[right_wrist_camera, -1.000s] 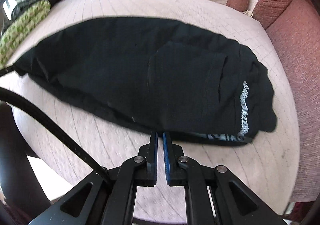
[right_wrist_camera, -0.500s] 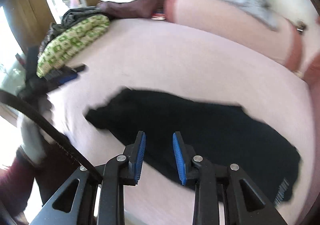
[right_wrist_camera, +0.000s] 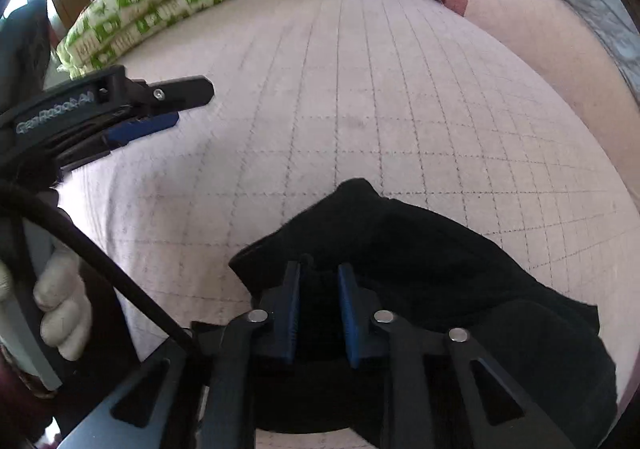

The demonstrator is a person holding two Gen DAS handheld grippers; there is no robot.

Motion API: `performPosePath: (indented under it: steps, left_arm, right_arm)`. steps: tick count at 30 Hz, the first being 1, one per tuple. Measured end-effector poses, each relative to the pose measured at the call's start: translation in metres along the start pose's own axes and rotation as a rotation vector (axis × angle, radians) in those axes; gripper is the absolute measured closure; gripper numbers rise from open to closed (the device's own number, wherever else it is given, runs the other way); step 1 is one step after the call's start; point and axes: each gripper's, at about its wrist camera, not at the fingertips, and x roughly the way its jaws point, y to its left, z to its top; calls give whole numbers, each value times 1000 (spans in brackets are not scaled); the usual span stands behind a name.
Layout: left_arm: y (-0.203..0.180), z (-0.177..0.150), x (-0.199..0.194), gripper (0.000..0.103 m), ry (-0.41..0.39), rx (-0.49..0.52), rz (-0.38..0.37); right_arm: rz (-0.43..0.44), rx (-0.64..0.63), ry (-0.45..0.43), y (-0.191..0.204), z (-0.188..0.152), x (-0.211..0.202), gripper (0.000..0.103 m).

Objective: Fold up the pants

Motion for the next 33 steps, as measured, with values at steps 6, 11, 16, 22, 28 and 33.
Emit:
performPosePath:
  steps: [6, 11, 16, 22, 28, 33]
  left_arm:
    - [5, 2, -4, 49, -15, -26, -24]
    - [7, 3, 0, 49, -7, -29, -9]
    - [8, 4, 0, 49, -16, -30, 3]
    - [2, 1, 2, 49, -9, 0, 12]
    - [-1, -4, 3, 49, -3, 20, 35]
    - [-10, -9, -9, 49, -51, 63, 55]
  right_arm:
    - [-9, 40, -116, -5, 21, -35, 98]
    - [-22, 102, -119, -12, 72, -11, 97]
    - [48, 207, -104, -23, 91, 11, 78]
    - [-37, 245, -165, -40, 43, -30, 74]
    - [-174, 380, -83, -100, -80, -66, 72]
    - [-305, 727, -62, -208, -212, -135, 69]
